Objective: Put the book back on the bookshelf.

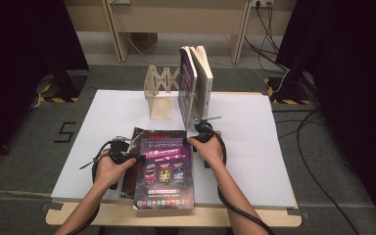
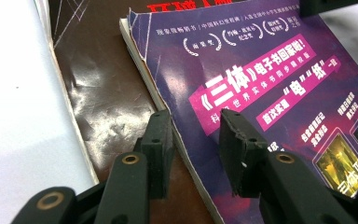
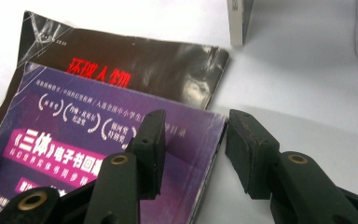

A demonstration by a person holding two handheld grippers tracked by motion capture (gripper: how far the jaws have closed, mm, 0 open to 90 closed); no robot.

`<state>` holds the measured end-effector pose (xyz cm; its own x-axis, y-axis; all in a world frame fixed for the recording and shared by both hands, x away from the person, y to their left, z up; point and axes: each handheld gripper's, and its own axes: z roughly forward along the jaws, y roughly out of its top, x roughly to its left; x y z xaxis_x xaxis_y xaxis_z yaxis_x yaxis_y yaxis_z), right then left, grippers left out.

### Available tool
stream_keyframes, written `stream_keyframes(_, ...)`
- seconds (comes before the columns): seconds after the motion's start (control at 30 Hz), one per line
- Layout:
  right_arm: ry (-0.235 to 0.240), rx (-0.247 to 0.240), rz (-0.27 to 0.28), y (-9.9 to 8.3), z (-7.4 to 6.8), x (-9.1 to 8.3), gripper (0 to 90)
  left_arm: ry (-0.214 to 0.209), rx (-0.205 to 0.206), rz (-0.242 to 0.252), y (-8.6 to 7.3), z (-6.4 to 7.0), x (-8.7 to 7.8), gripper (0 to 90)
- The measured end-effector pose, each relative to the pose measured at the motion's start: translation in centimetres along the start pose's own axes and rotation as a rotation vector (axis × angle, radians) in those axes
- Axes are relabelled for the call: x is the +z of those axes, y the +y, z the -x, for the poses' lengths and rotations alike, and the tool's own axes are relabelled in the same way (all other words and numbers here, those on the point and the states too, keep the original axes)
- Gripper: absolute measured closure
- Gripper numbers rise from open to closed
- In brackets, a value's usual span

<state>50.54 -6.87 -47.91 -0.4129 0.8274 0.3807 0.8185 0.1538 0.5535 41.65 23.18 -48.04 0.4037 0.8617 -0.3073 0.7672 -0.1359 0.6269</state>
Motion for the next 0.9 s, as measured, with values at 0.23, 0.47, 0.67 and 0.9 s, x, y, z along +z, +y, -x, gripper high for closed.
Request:
stream_keyframes(0.23,-0.010,-0.007,-0.004,0.51,-0.34,0.45,56.6,0.008,0.000,0.006,-0.07,0.07,0.03,64.2)
stream_keyframes(0.47,0.006,0.028,-0.019,0.07,-0.03,-0.15,57.9,0.020,0.008,-0.001,-0.03,0.29,0.04,65.5)
stream_keyframes(0.67,-0.001,0.035,-0.025,0.18,-0.26,-0.05,54.7,0.024,0.005,0.003,-0.07,0.36,0.07,65.5)
stream_keyframes(0.9,-0.005,0.035,-0.030,-0.07,-0.18,-0.36,55.1,0.021,0.003,0.006,-0.13,0.26,0.04,65.5)
